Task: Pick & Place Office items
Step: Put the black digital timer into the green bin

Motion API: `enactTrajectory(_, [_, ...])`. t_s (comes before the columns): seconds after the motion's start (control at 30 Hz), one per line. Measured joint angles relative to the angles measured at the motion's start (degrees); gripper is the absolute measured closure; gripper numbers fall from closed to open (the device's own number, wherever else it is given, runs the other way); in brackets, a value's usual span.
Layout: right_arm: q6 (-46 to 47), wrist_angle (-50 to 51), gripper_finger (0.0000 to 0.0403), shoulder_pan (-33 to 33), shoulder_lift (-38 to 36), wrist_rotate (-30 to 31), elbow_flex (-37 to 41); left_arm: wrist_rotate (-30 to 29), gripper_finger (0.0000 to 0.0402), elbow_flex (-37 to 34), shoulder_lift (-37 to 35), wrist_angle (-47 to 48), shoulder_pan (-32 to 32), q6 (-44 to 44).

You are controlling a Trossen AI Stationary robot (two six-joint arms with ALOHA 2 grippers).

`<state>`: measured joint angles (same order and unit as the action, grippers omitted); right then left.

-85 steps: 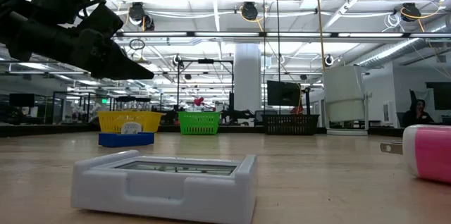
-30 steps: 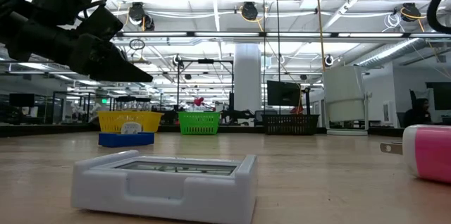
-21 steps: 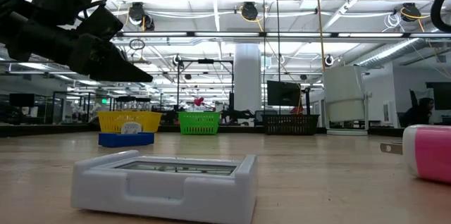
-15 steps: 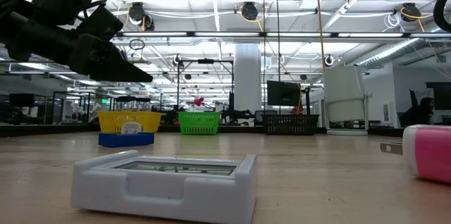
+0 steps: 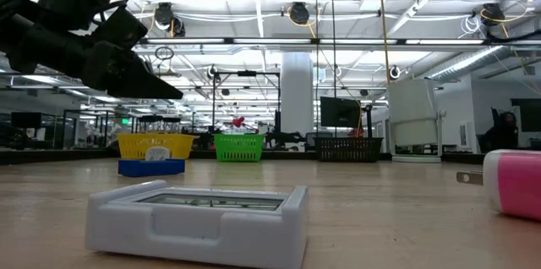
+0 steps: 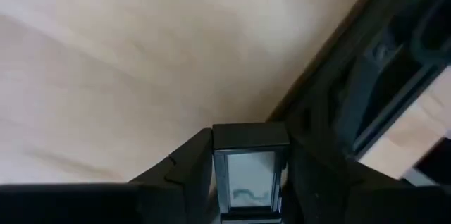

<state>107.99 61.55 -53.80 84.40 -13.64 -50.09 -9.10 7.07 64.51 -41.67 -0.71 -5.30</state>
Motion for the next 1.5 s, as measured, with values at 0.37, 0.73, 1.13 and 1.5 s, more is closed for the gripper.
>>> enactTrajectory(0.37, [-6.33,7.63,0.0246,11.29,-6.12,15.66,-0.15,0.0,0.0376,0.0,-0.02,-0.06,0.02,-0.2])
enactTrajectory(0.73, [-38.85,-9.83,0.0246,32.87,-5.48,32.48,-0.22,0.0,0.0376,0.0,-0.01,-0.11,0.02,-0.22])
enactTrajectory(1.13, [-86.74,-42.99,0.0248,61.04,10.87,24.22,-8.64,0.0,0.0376,0.0,0.0,-0.55,0.04,-0.49])
enactTrajectory(1.5, [-101.77,-43.0,0.0224,63.01,27.48,22.52,-24.86,0.0,0.0376,0.0,-0.02,-0.39,0.04,-0.26])
